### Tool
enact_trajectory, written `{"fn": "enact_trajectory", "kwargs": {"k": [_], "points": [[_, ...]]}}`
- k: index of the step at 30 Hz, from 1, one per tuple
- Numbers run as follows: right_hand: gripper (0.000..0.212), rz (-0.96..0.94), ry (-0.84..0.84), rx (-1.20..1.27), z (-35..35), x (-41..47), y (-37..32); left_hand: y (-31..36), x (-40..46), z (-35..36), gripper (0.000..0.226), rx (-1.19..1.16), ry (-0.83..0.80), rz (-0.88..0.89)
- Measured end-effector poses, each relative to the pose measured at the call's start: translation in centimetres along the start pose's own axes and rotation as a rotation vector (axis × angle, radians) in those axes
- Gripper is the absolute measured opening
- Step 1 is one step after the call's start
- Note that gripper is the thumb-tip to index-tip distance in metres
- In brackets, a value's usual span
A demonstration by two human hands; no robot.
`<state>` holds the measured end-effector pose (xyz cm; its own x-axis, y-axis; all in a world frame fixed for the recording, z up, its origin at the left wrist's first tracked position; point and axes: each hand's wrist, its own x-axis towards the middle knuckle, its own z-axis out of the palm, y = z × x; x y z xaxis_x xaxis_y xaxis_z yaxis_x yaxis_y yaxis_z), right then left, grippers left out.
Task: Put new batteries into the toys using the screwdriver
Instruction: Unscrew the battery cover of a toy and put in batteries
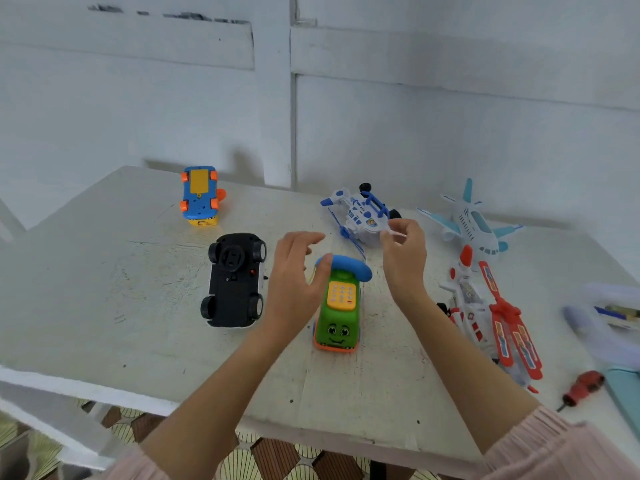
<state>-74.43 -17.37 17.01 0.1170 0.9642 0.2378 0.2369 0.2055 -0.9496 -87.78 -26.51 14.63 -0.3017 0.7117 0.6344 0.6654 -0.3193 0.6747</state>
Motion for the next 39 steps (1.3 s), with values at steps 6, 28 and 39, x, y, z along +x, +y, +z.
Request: {"fn": "enact_trajectory", "kwargs": {"k": [6, 28, 39], "points": [[0.06, 0.018, 0.019, -0.209, 2.4, 4.7, 0.7, -1.4, 5.2, 1.8, 0.027, -0.041, -0.151, -0.182], [0.077, 0.078, -0.034, -0.313, 4.2, 7.5, 4.2, -3.0, 11.1, 3.8, 0.027, -0.149, -0.272, -0.461], [0.069, -0.633, 0.197, -0.26, 2.7, 5.1, -3.8, 3.6, 14.1, 1.8, 0.047, -0.545, -0.231, -0.596]]}}
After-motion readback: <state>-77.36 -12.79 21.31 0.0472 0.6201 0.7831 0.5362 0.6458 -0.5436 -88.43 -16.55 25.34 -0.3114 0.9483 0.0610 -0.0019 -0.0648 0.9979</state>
